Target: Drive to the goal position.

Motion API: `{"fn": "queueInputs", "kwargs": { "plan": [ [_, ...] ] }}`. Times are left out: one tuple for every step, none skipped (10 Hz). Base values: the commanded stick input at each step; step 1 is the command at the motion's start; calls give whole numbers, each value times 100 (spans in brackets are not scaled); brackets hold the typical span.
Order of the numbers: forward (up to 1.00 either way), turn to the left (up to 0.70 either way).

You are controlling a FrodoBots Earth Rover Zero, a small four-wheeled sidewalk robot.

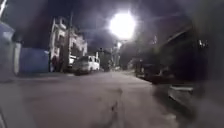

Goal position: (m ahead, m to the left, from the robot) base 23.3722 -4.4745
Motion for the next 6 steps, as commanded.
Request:
{"fn": "queueInputs", "kwargs": {
  "plan": [
    [70,0],
    [70,0],
    [70,0],
    [70,-31],
    [70,0],
    [70,0]
  ]
}}
